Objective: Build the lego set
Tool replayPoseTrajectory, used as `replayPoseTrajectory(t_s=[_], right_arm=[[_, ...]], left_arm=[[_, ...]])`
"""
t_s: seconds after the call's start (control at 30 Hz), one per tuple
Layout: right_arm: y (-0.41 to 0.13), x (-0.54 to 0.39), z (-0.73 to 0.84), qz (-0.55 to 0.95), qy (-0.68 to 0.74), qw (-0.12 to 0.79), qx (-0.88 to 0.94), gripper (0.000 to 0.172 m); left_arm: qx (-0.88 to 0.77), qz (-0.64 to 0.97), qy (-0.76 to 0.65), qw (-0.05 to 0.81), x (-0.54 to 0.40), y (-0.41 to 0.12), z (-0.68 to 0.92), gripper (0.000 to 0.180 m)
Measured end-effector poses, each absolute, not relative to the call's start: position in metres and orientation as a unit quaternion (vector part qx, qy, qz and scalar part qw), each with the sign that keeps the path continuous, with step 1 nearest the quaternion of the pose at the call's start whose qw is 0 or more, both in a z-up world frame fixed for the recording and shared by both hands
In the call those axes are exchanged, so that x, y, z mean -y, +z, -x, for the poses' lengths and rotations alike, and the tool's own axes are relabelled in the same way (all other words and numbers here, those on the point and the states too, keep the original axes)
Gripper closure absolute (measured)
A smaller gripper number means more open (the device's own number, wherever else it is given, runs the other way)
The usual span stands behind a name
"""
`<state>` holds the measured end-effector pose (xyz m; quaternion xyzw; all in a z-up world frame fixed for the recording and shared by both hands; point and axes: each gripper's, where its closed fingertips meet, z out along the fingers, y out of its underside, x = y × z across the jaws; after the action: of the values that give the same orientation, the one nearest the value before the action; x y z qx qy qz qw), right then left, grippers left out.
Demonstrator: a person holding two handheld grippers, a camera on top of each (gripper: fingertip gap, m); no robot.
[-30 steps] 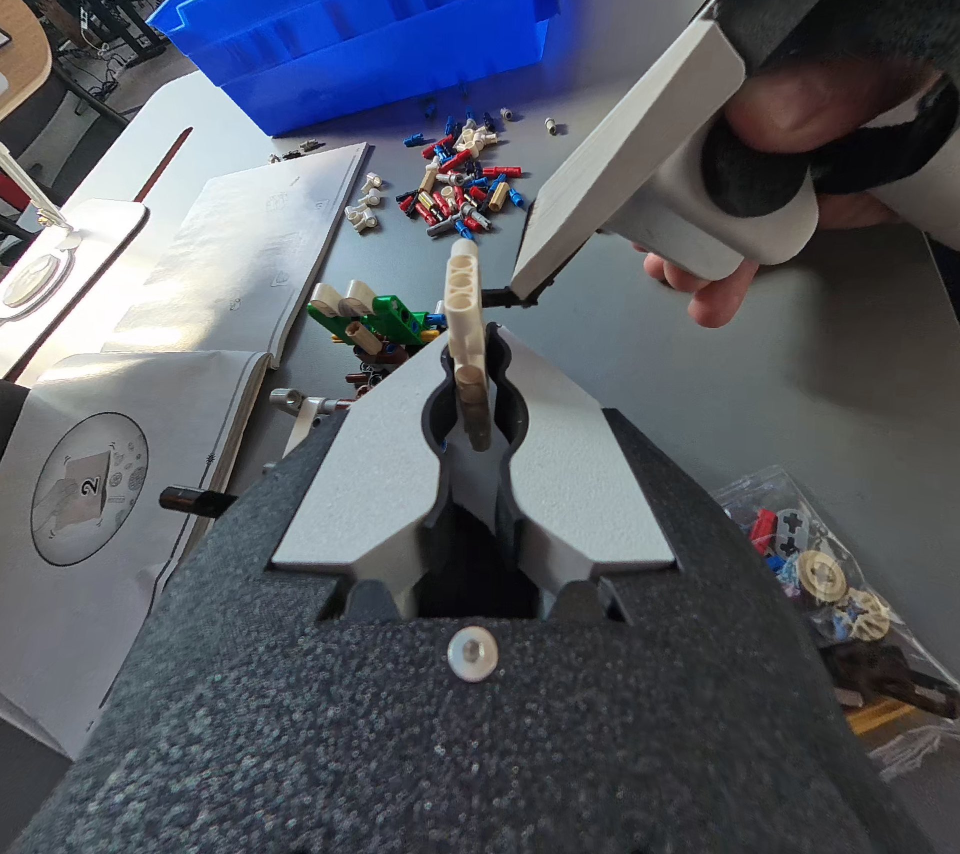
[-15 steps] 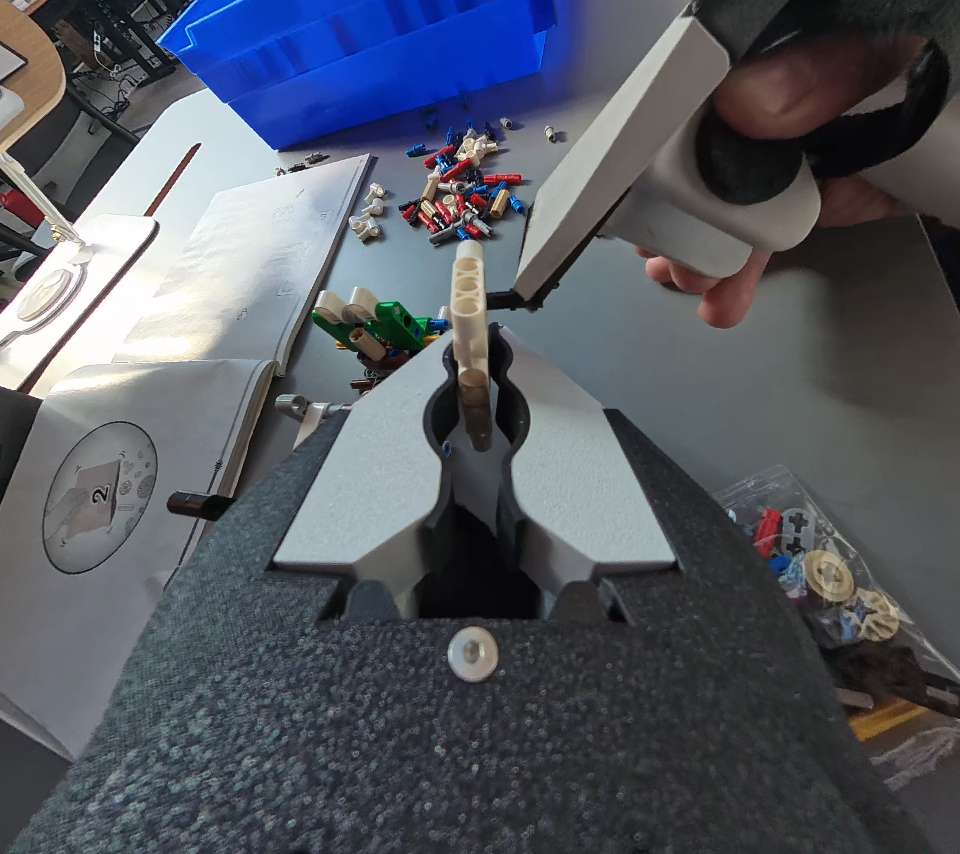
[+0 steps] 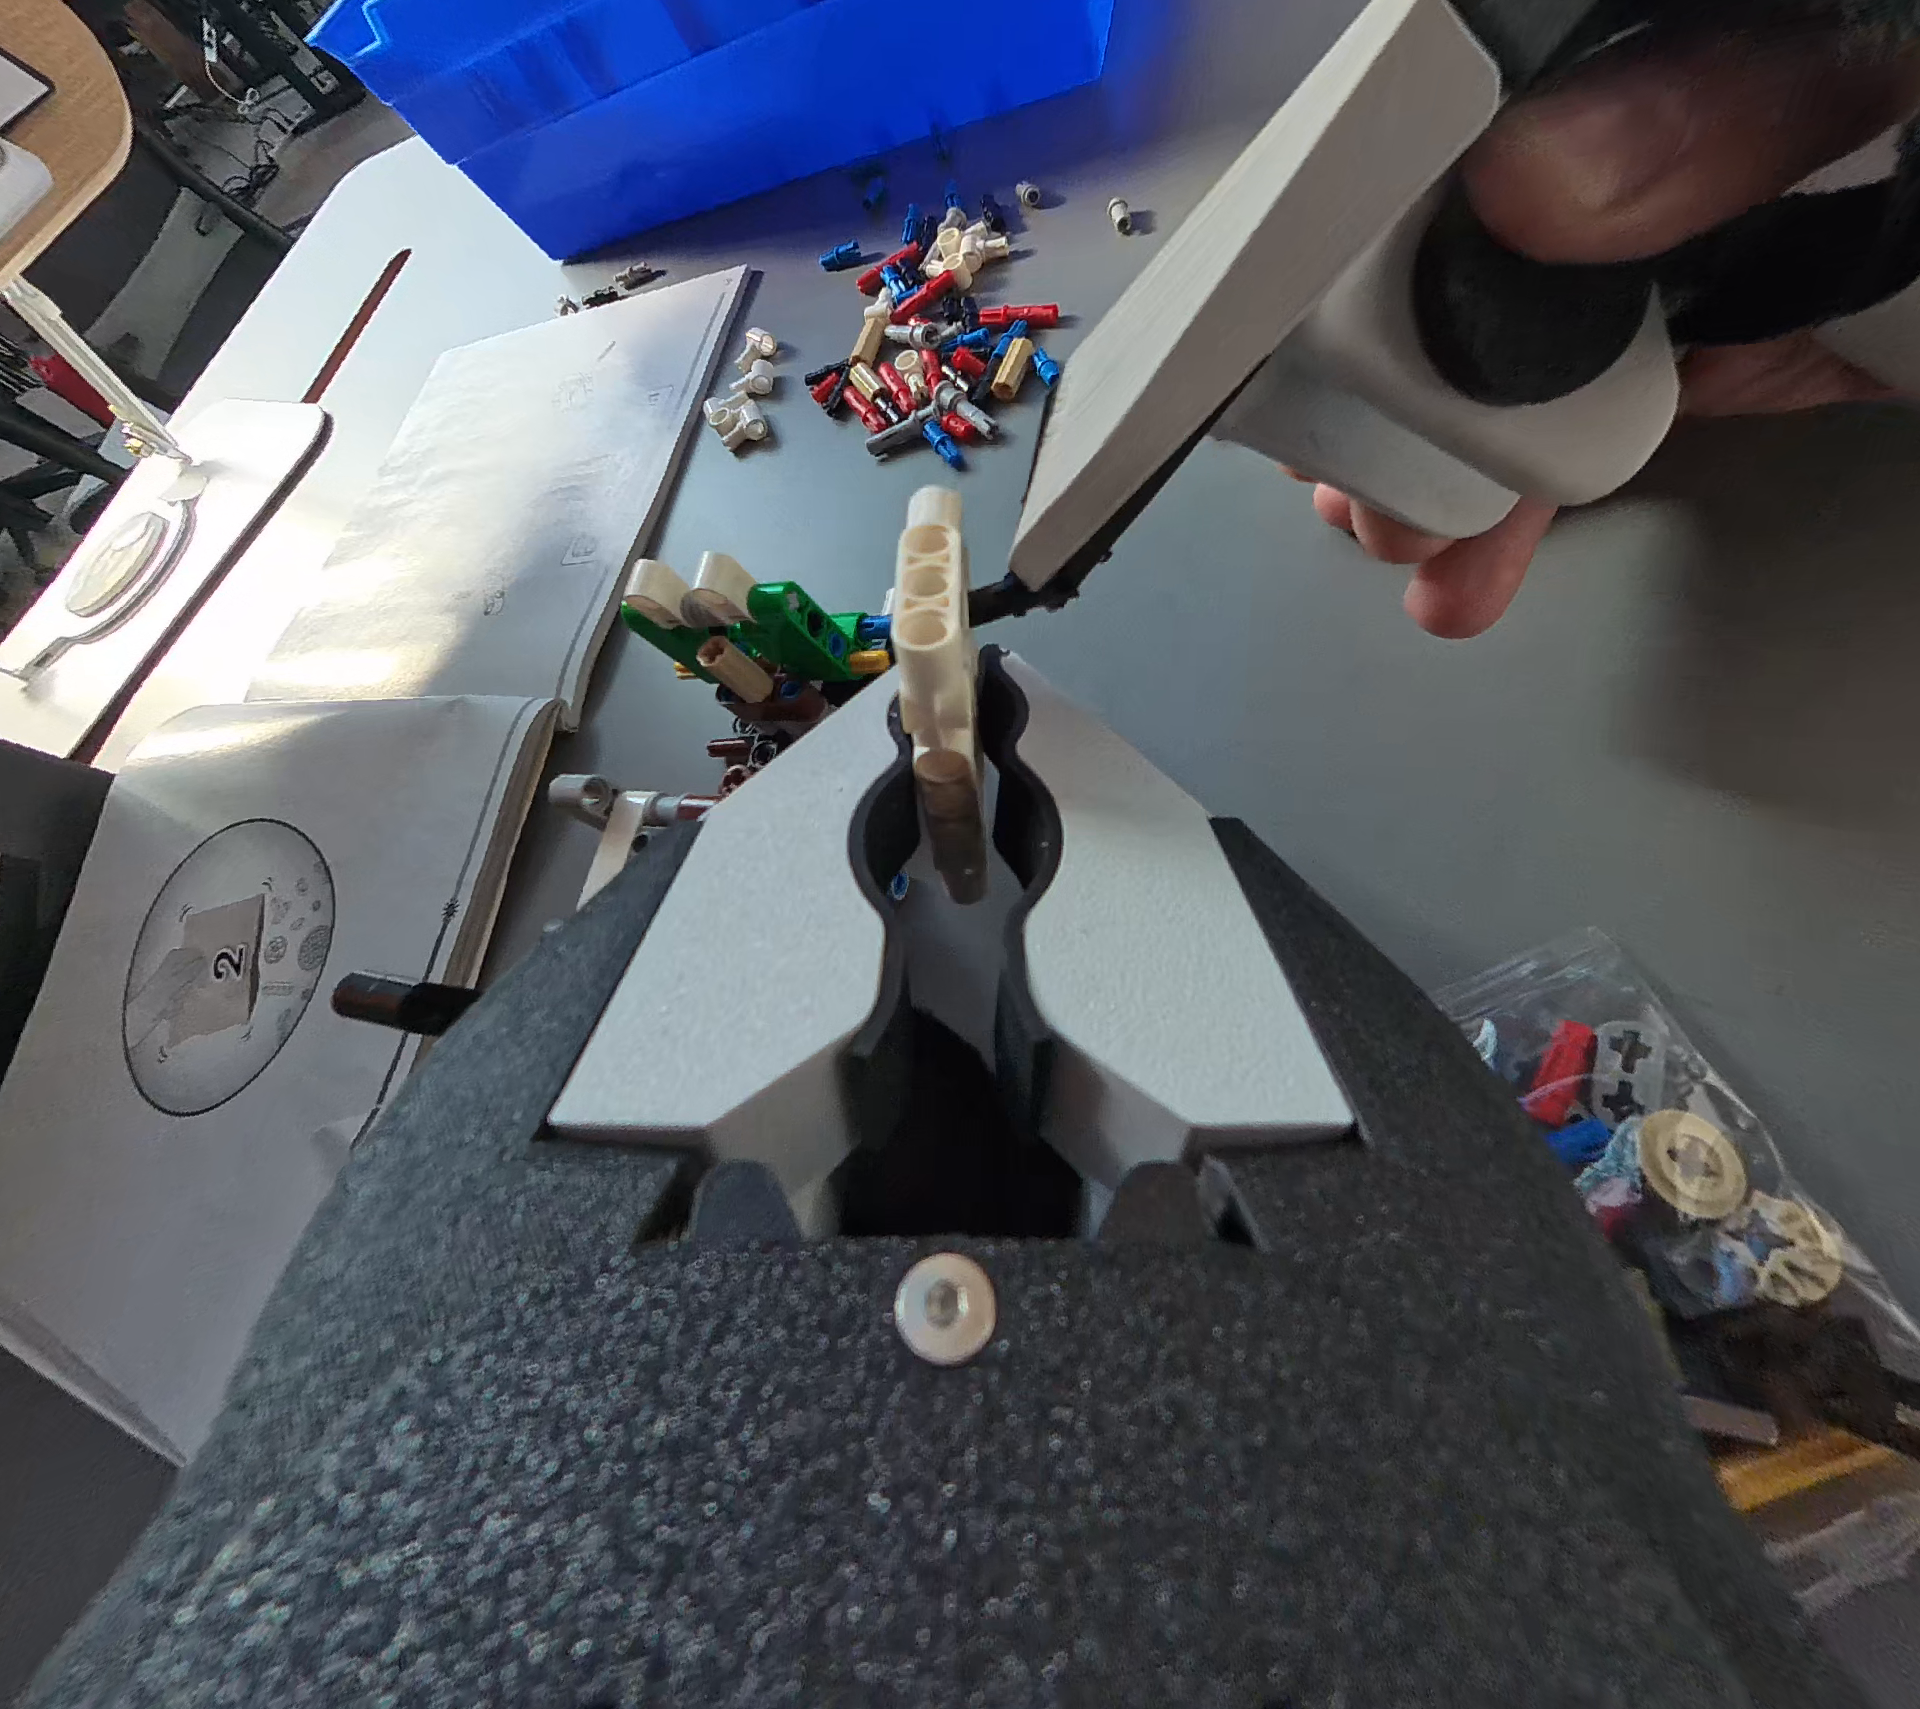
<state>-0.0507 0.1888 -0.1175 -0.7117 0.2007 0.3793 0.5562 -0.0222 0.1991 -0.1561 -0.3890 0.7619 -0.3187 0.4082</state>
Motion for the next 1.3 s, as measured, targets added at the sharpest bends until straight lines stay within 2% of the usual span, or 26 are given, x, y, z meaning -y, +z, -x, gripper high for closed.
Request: replayPoseTrajectory(t_s=[0.63, 1.13, 1.3], right_arm=[[-0.130, -0.194, 0.049, 0.761, 0.230, 0.579, -0.181, 0.171], [-0.138, -0.198, 0.043, 0.794, 0.151, 0.561, -0.178, 0.171], [-0.143, -0.199, 0.046, 0.813, 0.104, 0.549, -0.164, 0.172]], left_arm=[[-0.778, 0.417, -0.295, 0.366, -0.202, -0.172, 0.023, 0.175], [-0.786, 0.444, -0.295, 0.314, -0.204, -0.182, 0.024, 0.175], [-0.780, 0.446, -0.301, 0.320, -0.202, -0.180, 0.024, 0.175]])
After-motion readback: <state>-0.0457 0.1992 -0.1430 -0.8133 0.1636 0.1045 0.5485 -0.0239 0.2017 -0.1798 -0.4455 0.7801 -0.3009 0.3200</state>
